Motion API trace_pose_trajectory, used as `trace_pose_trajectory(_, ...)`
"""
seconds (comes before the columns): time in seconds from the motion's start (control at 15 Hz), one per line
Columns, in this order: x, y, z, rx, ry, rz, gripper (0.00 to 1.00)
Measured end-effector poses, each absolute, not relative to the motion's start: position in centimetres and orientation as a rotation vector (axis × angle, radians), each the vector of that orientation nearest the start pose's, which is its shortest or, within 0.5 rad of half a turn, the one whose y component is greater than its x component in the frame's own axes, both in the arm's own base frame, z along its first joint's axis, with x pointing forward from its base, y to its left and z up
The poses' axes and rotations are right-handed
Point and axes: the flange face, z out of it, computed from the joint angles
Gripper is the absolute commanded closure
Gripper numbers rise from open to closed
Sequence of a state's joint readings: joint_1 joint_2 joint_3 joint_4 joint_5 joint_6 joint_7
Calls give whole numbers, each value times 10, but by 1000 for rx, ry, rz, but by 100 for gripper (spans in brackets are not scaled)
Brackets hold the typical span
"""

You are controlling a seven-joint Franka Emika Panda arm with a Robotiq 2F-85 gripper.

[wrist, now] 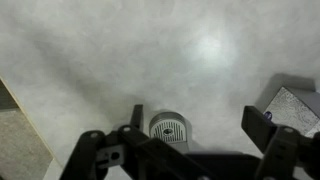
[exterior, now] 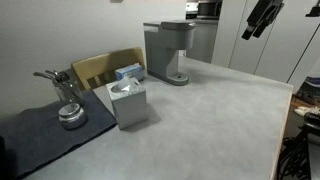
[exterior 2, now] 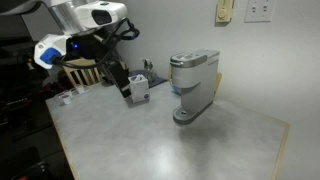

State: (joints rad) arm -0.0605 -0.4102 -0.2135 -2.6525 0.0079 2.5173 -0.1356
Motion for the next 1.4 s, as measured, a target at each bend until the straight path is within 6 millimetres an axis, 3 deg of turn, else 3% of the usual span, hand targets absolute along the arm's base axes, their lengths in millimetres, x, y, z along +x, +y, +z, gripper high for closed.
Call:
trace_pose_trajectory(0.47,401,-112,400,-3065,206,-439,0)
trace_pose_trajectory(0.73,409,-119,414,-3038,150,-493,0)
trace_pose_trajectory(1.13,453,-117,449,-2998,28,-640,0)
trace_pose_trajectory(1.4,487,-106,454,-2987,-21,-670,0)
